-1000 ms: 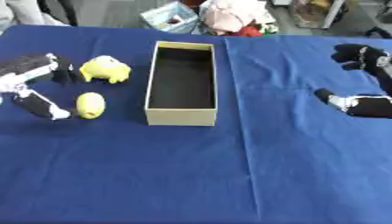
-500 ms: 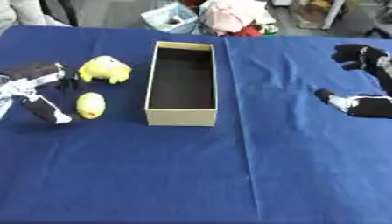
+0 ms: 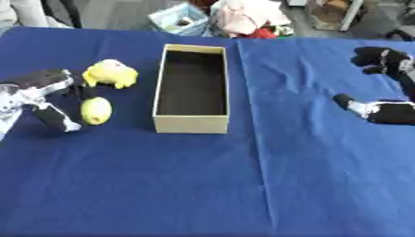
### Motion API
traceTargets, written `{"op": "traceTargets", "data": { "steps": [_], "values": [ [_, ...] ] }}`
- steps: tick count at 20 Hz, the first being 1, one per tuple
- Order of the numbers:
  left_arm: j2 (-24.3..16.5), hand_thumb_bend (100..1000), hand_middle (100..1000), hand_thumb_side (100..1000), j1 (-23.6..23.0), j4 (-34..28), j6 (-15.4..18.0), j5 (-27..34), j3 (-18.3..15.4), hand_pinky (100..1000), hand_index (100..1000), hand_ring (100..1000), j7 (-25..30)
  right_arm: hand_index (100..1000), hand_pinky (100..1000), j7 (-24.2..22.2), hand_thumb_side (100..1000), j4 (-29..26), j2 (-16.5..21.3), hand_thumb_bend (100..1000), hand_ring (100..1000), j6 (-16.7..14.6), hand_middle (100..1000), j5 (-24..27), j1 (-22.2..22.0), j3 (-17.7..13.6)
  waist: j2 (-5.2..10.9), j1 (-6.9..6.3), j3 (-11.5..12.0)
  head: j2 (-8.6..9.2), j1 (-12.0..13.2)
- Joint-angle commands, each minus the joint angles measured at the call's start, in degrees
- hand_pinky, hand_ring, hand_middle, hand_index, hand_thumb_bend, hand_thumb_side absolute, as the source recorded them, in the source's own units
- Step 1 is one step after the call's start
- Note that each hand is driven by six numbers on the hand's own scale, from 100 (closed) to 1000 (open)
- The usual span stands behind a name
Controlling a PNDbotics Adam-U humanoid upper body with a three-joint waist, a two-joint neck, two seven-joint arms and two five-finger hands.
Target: Pick up objects on the table and place them in the box.
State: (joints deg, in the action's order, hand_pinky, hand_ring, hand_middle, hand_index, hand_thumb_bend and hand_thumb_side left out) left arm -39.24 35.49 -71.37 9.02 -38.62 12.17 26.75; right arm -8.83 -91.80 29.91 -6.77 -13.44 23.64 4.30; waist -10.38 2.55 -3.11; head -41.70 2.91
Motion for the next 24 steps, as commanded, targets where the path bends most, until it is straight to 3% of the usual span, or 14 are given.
{"op": "traceTargets", "data": {
  "steps": [1, 7, 12, 14, 24],
  "values": [
    [-0.8, 513, 533, 100, 1.2, -0.2, -0.4, 0.2, -0.3, 617, 683, 531, -1.9, 887, 803, -0.1, 254, -0.3, 0.8, 492, 827, -0.1, 748, 0.5, 0.5, -0.3, 1.01, -0.2, -0.1, 0.0, 0.0],
    [-0.2, 491, 432, 100, 1.2, -0.1, -2.2, 0.5, -0.5, 553, 583, 433, -8.1, 887, 802, 0.0, 255, -0.3, 0.7, 490, 827, -0.1, 747, 0.5, 0.4, -0.3, 1.0, -0.26, -0.2, -0.03, 0.1],
    [0.0, 306, 281, 100, 1.1, -0.5, -3.6, -0.4, -0.1, 475, 435, 288, -15.4, 887, 801, 0.1, 255, -0.2, 0.7, 490, 826, -0.2, 743, 0.5, 0.3, -0.4, 1.03, -0.35, -0.2, -0.05, 0.1],
    [0.0, 273, 248, 100, 1.1, -0.6, -3.8, -0.8, 0.1, 461, 403, 255, -17.2, 887, 802, 0.1, 255, -0.1, 0.7, 490, 826, -0.2, 743, 0.5, 0.3, -0.4, 1.06, -0.38, -0.3, -0.04, 0.1],
    [-0.6, 273, 222, 100, 3.8, -4.3, -4.2, 0.1, -0.1, 454, 377, 232, -18.9, 887, 802, 0.1, 256, -0.1, 0.7, 490, 826, -0.3, 742, 0.5, 0.2, -0.3, 1.19, -0.52, -0.5, -0.09, 0.1]
  ]
}}
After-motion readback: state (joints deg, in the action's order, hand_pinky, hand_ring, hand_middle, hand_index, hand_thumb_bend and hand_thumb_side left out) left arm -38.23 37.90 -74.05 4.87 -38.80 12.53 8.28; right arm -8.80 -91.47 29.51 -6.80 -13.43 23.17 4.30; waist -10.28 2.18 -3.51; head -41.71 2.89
